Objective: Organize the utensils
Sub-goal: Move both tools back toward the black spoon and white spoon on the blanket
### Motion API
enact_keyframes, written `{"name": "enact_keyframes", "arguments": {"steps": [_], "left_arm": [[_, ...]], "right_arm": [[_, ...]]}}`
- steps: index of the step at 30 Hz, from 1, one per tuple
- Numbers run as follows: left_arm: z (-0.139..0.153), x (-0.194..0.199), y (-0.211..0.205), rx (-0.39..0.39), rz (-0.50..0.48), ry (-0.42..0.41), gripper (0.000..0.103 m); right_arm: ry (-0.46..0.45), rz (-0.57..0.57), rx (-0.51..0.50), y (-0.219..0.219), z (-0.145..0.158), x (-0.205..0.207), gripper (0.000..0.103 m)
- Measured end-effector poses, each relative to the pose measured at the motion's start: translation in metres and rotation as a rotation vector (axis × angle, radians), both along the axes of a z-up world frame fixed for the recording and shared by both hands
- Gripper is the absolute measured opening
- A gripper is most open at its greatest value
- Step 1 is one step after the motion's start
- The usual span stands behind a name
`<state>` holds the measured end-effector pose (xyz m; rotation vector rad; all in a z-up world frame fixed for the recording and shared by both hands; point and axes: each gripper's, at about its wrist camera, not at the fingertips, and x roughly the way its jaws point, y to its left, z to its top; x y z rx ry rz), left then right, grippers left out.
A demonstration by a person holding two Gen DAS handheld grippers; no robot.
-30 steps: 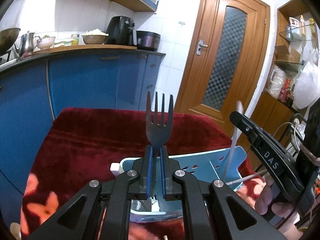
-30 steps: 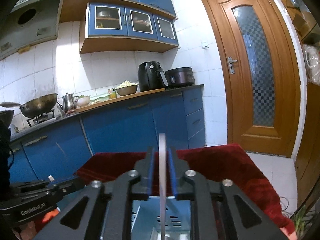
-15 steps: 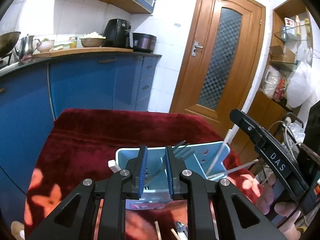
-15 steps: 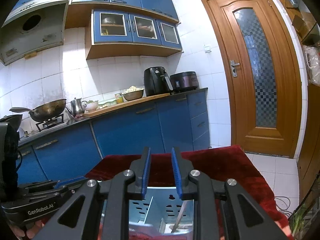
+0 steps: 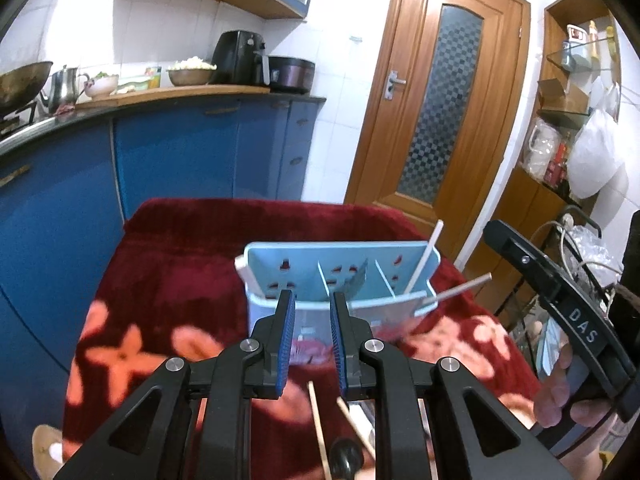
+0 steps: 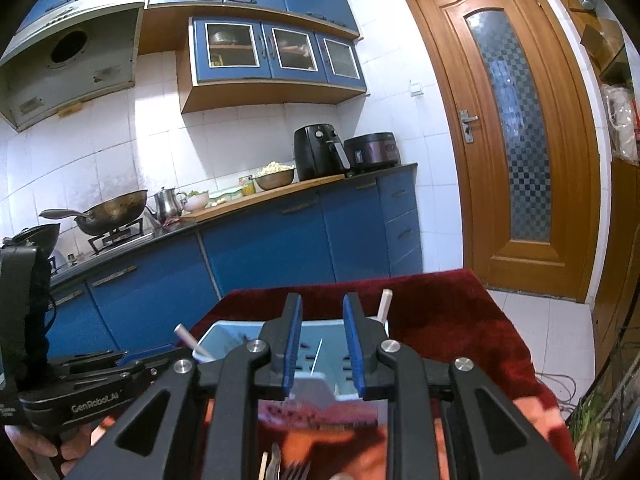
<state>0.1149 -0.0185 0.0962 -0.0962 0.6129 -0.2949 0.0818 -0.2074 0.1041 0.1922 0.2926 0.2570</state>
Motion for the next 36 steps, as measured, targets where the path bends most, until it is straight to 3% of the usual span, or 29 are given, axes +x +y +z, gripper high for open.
{"name": "enact_keyframes", "arguments": {"steps": [23, 36], "left_arm": [[-0.066, -0.026, -0.002, 0.076, -0.060, 0.267, 0.018], [-0.093, -0.044, -0.013, 0.095, -0.122, 0.407, 0.018]], "right_arm": [[0.300, 0.015, -0.054, -0.013, -0.063, -0.042, 0.024], [0.385, 0.047, -0.065, -0.010, -0.086, -0.057, 0.025]]}}
